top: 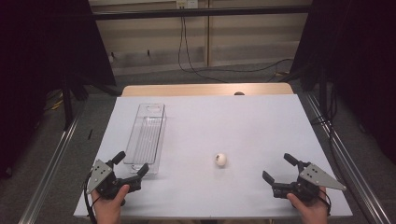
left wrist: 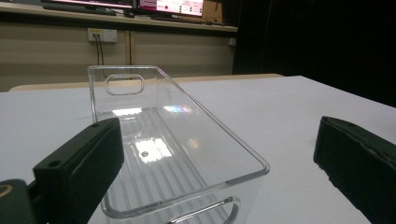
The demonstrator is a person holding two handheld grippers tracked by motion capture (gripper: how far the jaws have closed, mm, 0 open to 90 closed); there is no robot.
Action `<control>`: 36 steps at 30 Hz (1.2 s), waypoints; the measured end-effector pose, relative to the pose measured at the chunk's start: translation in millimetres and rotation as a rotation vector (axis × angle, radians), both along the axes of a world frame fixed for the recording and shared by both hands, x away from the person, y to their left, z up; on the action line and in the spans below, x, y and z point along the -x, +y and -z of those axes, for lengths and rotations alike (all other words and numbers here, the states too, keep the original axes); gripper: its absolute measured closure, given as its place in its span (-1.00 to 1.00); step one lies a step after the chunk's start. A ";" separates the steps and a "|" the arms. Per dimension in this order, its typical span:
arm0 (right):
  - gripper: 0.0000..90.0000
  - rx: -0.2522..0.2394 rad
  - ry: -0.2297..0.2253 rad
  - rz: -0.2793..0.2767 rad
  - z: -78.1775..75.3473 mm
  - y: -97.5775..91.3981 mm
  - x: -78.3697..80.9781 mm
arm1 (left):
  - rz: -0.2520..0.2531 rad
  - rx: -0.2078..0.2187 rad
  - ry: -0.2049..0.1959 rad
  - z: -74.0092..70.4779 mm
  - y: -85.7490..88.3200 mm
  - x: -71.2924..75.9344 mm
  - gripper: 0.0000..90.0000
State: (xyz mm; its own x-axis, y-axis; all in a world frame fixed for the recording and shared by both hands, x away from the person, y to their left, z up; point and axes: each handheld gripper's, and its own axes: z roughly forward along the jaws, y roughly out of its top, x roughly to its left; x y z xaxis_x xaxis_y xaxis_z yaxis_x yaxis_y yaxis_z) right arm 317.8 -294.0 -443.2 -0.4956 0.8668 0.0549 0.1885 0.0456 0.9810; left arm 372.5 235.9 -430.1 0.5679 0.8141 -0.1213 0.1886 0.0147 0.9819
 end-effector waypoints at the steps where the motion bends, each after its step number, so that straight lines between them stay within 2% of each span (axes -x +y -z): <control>1: -0.99 -0.003 -0.005 0.007 -0.2 0.5 -0.1 | -0.009 -0.003 -0.002 -0.3 0.7 0.4 -0.96; 6: -0.99 -0.002 -0.006 0.004 -0.6 0.2 0.2 | -0.005 -0.005 0.005 -0.7 -0.4 0.7 -0.97; 10: -0.99 -0.007 -0.006 0.001 -1.0 -0.3 0.0 | 0.009 0.013 0.018 -1.7 -3.3 -0.1 -0.97; 11: -0.99 -0.007 -0.003 -0.001 -0.9 -0.2 0.0 | 0.011 -0.004 0.016 -2.3 -2.3 -0.3 -0.97; 12: -0.99 -0.006 -0.005 -0.001 -0.9 -0.3 0.1 | 0.008 -0.003 0.019 -2.8 -2.8 -0.5 -0.97; 13: -0.99 -0.004 -0.005 -0.003 -0.9 -0.2 0.1 | 0.010 0.016 0.020 -3.2 -4.9 -0.7 -0.97; 16: -0.99 -0.006 -0.002 -0.003 -0.9 -0.7 0.4 | 0.023 0.001 0.019 -4.7 -5.3 -1.3 -0.97; 19: -0.99 -0.010 -0.005 -0.007 -1.3 -0.9 0.2 | 0.013 0.012 0.020 -5.7 -8.6 -1.9 -0.97; 20: -0.99 -0.010 -0.005 -0.003 -1.5 -0.7 0.4 | 0.025 -0.003 0.020 -6.4 -8.8 -2.0 -0.97; 21: -0.99 -0.016 -0.006 0.003 -1.7 -0.5 0.3 | 0.016 0.011 0.021 -6.9 -11.4 -1.9 -0.97; 24: -0.99 -0.009 -0.007 0.000 -1.5 -1.1 0.4 | 0.027 -0.005 0.022 -8.7 -13.6 -2.6 -0.97; 26: -0.99 -0.012 -0.002 0.000 -1.5 -1.3 0.6 | 0.040 0.002 0.018 -9.2 -15.4 -3.3 -0.97; 27: -0.99 -0.012 -0.003 -0.001 -1.5 -1.4 0.5 | 0.028 0.003 0.017 -9.7 -17.1 -3.5 -0.97; 28: -0.99 -0.012 -0.005 -0.005 -1.6 -1.5 0.6 | 0.042 0.002 0.018 -9.6 -17.7 -3.6 -0.97; 36: -0.99 -0.011 -0.014 -0.001 -1.9 -2.2 0.2 | 0.035 -0.011 0.022 -9.9 -20.6 -4.4 -0.97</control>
